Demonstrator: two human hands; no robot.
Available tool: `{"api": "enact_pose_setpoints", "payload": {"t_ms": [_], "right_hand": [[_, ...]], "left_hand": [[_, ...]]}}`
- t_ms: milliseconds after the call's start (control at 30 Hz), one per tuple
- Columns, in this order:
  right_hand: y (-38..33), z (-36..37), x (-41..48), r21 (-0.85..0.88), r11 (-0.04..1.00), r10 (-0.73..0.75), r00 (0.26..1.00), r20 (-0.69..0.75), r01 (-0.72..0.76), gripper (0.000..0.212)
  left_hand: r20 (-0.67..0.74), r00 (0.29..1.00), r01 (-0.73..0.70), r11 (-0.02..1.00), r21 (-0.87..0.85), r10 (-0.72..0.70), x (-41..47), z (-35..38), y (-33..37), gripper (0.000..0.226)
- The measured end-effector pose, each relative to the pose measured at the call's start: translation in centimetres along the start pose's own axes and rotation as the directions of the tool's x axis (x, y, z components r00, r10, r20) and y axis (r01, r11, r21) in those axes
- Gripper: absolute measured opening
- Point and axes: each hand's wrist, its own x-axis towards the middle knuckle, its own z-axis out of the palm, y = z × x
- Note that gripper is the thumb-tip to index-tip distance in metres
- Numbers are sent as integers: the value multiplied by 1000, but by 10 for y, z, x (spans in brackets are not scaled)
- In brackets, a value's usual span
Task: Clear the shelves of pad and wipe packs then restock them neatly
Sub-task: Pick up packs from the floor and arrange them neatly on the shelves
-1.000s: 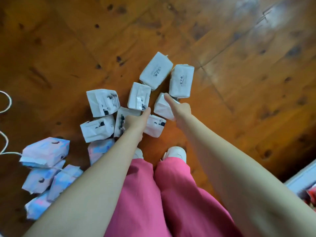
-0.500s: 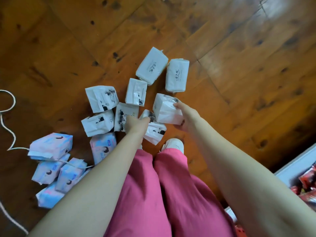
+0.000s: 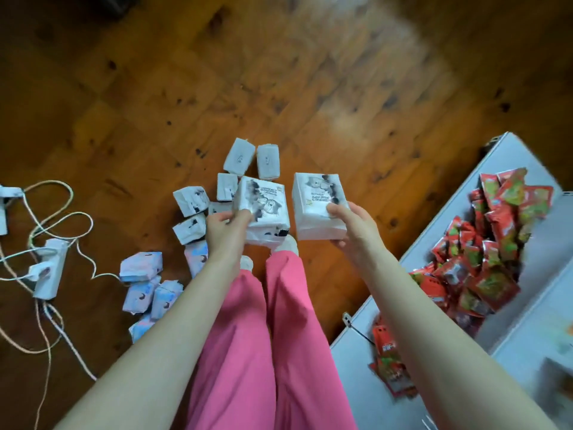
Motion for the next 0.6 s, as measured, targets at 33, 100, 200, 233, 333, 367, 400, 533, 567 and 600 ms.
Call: {"api": "enact_pose_setpoints", "payload": {"t_ms": [33,100,200,233,333,367,400,533,567,600], "right_hand": [[-7,-7,-19,9,999,-37,999,-8,37,43],[-19,-20,-55,44,993,-112,993,-41,114,46],[-32,-38,-110,108,970,-203,971,-125,217,49],[-34,-44,-130,135,960,-224,962,-158,246,50],[-38,-63,-187,215,914,-287,923,-256,344,57],[-38,-70,-207,239,897,-302,909,-287,373,59],[-37,-77,-226,260,878,-313,894,-320,401,59],[-27,-110,-296,335,788,-357,826,-437,517,45],[-23,-119,-311,345,766,-365,808,-462,543,43],[-19,-127,-326,350,746,-368,789,-492,566,39]], "left_hand": [[25,999,-28,1000,-13,28,-16,-2,11,44],[90,992,-81,996,-29,84,-49,-4,34,52],[187,968,-162,985,-54,169,-95,-9,61,40],[211,957,-192,980,-51,198,-109,-11,68,32],[292,920,-263,964,-37,262,-156,-14,88,24],[325,903,-283,958,-38,280,-172,-15,93,25],[363,884,-302,952,-41,296,-190,-16,98,28],[498,792,-370,927,-70,353,-260,-12,107,31],[526,768,-381,921,-84,366,-276,-9,106,33],[554,741,-394,914,-98,379,-294,-6,105,32]]}}
